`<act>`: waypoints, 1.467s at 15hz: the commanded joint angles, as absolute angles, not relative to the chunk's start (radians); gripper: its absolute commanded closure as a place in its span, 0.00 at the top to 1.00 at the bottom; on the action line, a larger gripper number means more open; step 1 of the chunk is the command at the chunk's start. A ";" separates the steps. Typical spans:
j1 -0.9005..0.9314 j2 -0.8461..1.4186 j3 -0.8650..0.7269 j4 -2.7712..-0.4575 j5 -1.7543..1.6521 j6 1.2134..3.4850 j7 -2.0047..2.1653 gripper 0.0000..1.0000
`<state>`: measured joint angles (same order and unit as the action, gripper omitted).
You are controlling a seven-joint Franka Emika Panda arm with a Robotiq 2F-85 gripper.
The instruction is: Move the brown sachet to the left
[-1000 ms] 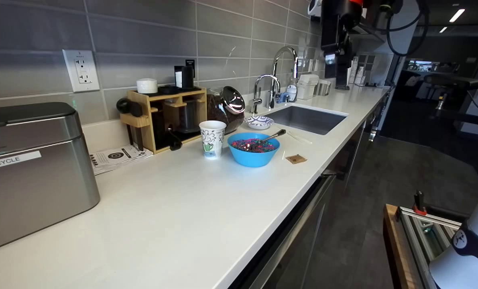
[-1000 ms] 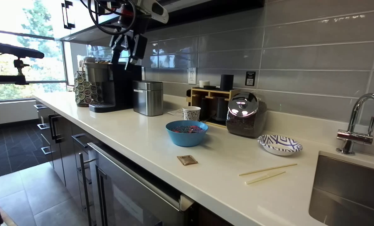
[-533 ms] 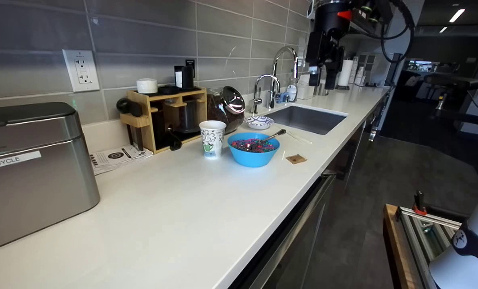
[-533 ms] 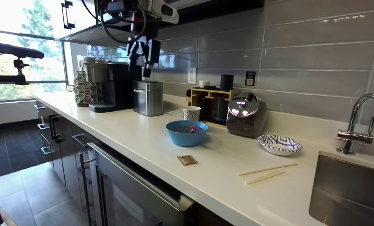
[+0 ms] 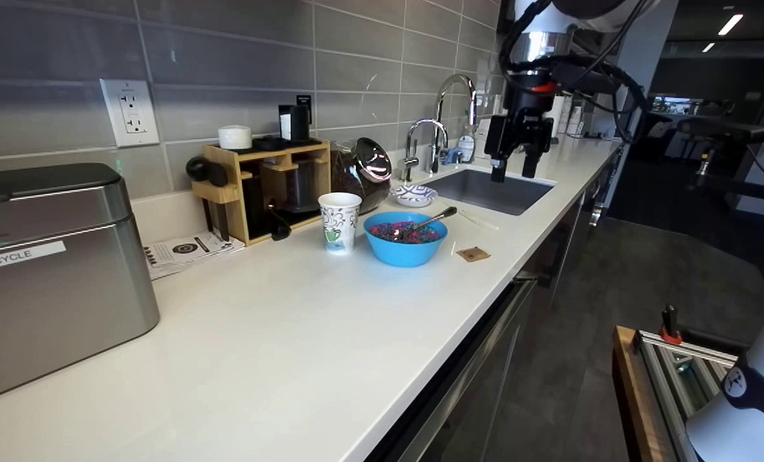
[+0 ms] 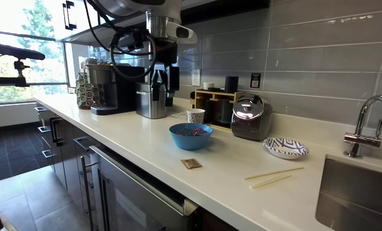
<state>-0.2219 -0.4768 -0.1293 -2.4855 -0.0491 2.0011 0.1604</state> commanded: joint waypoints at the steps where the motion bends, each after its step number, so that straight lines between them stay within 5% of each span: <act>1: -0.265 -0.452 -0.133 -2.573 -0.100 2.125 0.216 1.00; 11: -0.259 -0.420 -0.145 -2.570 -0.068 2.151 0.198 1.00; 22: -0.265 -0.259 -0.180 -2.649 -0.029 2.444 0.186 1.00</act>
<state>-0.2692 -0.3149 -0.1646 -2.6285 -0.0542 2.3574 0.1901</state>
